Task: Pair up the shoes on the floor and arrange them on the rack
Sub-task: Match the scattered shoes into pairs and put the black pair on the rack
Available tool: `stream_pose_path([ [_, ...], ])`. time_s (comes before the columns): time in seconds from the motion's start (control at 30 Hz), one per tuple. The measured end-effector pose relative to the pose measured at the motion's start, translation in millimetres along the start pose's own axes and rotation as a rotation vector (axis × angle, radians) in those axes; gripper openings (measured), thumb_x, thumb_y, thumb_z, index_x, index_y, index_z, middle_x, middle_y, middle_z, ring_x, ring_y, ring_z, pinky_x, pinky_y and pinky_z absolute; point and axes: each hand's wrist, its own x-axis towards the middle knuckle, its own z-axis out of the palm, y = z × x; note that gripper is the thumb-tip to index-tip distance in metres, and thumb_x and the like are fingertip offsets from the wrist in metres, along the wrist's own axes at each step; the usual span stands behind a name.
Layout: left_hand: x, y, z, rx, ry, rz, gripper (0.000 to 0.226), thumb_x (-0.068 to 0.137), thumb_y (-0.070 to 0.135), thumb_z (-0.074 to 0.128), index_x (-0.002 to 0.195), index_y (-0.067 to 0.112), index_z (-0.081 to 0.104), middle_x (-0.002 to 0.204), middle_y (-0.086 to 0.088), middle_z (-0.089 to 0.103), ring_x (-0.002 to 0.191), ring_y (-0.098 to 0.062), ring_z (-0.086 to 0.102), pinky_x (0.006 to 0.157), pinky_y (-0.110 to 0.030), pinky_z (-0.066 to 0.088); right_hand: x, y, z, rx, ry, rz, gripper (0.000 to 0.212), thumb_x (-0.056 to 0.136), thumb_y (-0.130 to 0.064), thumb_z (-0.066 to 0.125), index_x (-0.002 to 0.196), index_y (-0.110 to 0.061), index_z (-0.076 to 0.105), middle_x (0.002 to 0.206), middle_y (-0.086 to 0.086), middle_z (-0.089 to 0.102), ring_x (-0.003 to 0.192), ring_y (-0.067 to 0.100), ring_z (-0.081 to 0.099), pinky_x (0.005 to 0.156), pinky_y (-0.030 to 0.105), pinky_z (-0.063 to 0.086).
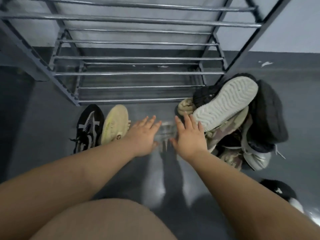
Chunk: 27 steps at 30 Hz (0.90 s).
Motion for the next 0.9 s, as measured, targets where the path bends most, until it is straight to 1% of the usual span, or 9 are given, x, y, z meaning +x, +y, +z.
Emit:
stream_pose_path([
  [0.1, 19.4, 34.4, -17.8, 0.072, 0.034, 0.067, 0.072, 0.096, 0.045, 0.037, 0.152, 0.022, -0.004, 0.16, -0.006, -0.01, 0.148, -0.024, -0.004, 0.12, -0.038, 0.002, -11.1, 48.3, -12.5, -0.045, 0.07, 0.079, 0.073, 0.096, -0.045, 0.038, 0.153, -0.018, 0.002, 0.16, 0.013, -0.011, 0.148, 0.03, -0.008, 0.118, 0.047, -0.002],
  [0.2, 38.1, 62.8, -31.2, 0.148, 0.045, 0.14, 0.072, 0.097, 0.046, 0.035, 0.151, 0.023, -0.007, 0.159, -0.007, -0.013, 0.147, -0.025, -0.007, 0.12, -0.039, -0.001, -17.2, 89.1, -17.7, 0.013, 0.099, 0.241, 0.076, 0.095, -0.049, 0.037, 0.153, -0.018, -0.001, 0.16, 0.012, -0.012, 0.148, 0.028, -0.009, 0.118, 0.047, -0.002],
  [0.3, 54.3, 80.0, -35.7, 0.18, 0.059, 0.173, 0.074, 0.097, 0.046, 0.036, 0.151, 0.021, -0.008, 0.159, -0.008, -0.011, 0.148, -0.024, -0.005, 0.119, -0.038, -0.002, -19.6, 117.2, -15.3, 0.008, 0.108, 0.287, 0.078, 0.094, -0.052, 0.038, 0.153, -0.018, 0.001, 0.16, 0.011, -0.009, 0.148, 0.027, -0.007, 0.118, 0.047, -0.002],
  [0.37, 64.1, 85.9, -33.6, 0.09, 0.063, 0.159, 0.078, 0.095, 0.047, 0.041, 0.151, 0.019, -0.006, 0.16, -0.007, -0.008, 0.148, -0.023, -0.001, 0.119, -0.037, 0.002, -16.6, 128.3, -14.4, 0.05, 0.114, 0.313, 0.078, 0.094, -0.053, 0.039, 0.153, -0.018, 0.002, 0.16, 0.01, -0.006, 0.148, 0.026, -0.006, 0.118, 0.047, -0.002],
  [0.5, 78.8, 92.9, -25.5, -0.235, 0.001, 0.077, 0.088, 0.091, 0.049, 0.049, 0.152, 0.019, -0.008, 0.16, -0.001, -0.007, 0.147, -0.022, 0.009, 0.117, -0.035, 0.015, -2.6, 130.6, -6.8, 0.198, 0.171, 0.35, 0.082, 0.093, -0.056, 0.04, 0.153, -0.014, 0.003, 0.161, 0.007, 0.004, 0.148, 0.022, 0.0, 0.119, 0.044, 0.0],
  [0.57, 86.5, 92.3, -19.6, -0.285, -0.018, 0.064, 0.092, 0.09, 0.051, 0.051, 0.151, 0.019, -0.01, 0.16, -0.001, -0.006, 0.146, -0.021, 0.012, 0.116, -0.034, 0.017, 1.3, 129.2, 0.7, 0.255, 0.204, 0.365, 0.084, 0.092, -0.057, 0.039, 0.153, -0.013, 0.001, 0.161, 0.006, 0.005, 0.148, 0.02, 0.002, 0.119, 0.044, 0.0],
  [0.7, 99.7, 89.5, -8.6, -0.428, -0.03, 0.044, 0.104, 0.079, 0.056, 0.063, 0.152, 0.025, -0.006, 0.159, -0.003, 0.017, 0.142, -0.024, 0.026, 0.113, -0.037, 0.028, 4.5, 130.9, 10.5, 0.266, 0.229, 0.37, 0.087, 0.092, -0.06, 0.037, 0.152, -0.012, -0.004, 0.161, 0.007, 0.003, 0.148, 0.02, 0.001, 0.119, 0.042, -0.003],
  [0.8, 104.7, 90.9, -7.2, -0.557, 0.031, 0.024, 0.101, 0.072, 0.048, 0.075, 0.149, 0.027, 0.013, 0.148, 0.0, 0.038, 0.133, -0.023, 0.04, 0.105, -0.033, 0.036, 5.7, 131.5, 12.1, 0.299, 0.232, 0.363, 0.09, 0.091, -0.059, 0.039, 0.152, -0.012, -0.007, 0.161, 0.007, 0.004, 0.148, 0.02, 0.001, 0.119, 0.04, -0.005],
  [0.9, 107.1, 92.2, -8.5, -0.651, 0.094, 0.005, 0.094, 0.067, 0.039, 0.081, 0.142, 0.022, 0.027, 0.139, 0.0, 0.047, 0.127, -0.019, 0.045, 0.1, -0.029, 0.038, 4.1, 135.0, 12.3, 0.319, 0.245, 0.329, 0.088, 0.092, -0.057, 0.04, 0.152, -0.012, -0.006, 0.161, 0.006, 0.005, 0.149, 0.02, 0.0, 0.118, 0.038, -0.009],
])
